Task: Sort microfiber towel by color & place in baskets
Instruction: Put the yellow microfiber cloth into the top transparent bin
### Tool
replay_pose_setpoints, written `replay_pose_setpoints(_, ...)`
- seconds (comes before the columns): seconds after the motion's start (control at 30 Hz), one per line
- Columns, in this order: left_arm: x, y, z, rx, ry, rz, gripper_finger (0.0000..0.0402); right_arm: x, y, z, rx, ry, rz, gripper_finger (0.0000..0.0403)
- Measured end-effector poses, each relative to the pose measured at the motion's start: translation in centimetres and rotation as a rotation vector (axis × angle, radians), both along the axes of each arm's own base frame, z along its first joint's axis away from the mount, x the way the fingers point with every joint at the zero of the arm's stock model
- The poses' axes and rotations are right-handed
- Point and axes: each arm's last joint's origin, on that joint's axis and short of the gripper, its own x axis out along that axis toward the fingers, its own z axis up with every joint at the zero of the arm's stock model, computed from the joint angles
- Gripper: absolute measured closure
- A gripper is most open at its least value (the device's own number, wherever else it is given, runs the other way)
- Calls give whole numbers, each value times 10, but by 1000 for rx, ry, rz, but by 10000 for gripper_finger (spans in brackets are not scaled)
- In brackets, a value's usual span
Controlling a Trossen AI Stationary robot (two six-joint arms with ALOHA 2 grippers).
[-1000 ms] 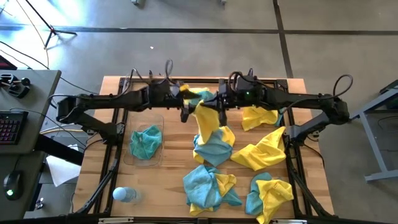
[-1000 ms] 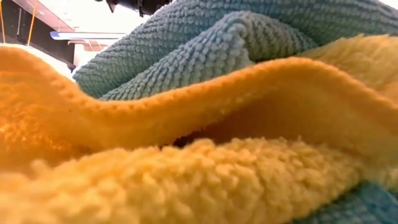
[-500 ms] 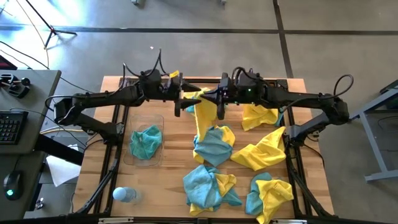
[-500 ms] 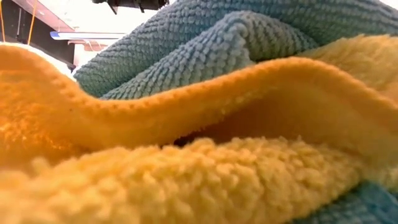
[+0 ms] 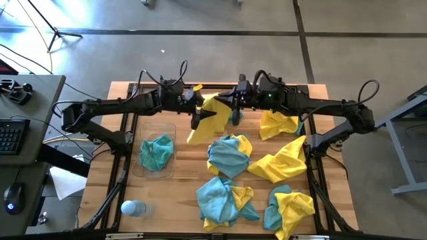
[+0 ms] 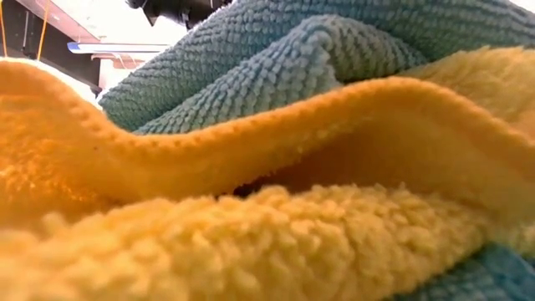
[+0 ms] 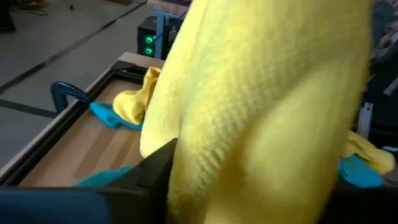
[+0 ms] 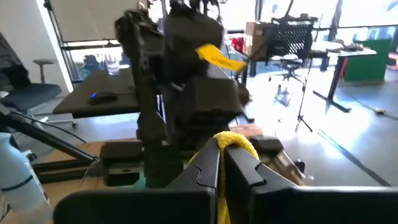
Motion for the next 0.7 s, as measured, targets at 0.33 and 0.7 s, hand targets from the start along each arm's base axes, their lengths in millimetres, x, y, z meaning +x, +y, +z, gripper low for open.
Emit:
replay_pose_setpoints(0.33,-26,24,48,117,198,63,392,-4,-7,-14,86,134,-75,272)
replay_pose_setpoints(0.7,-84,76,98,391,450,226,400,-10,-9,-30,199,289,-153,198)
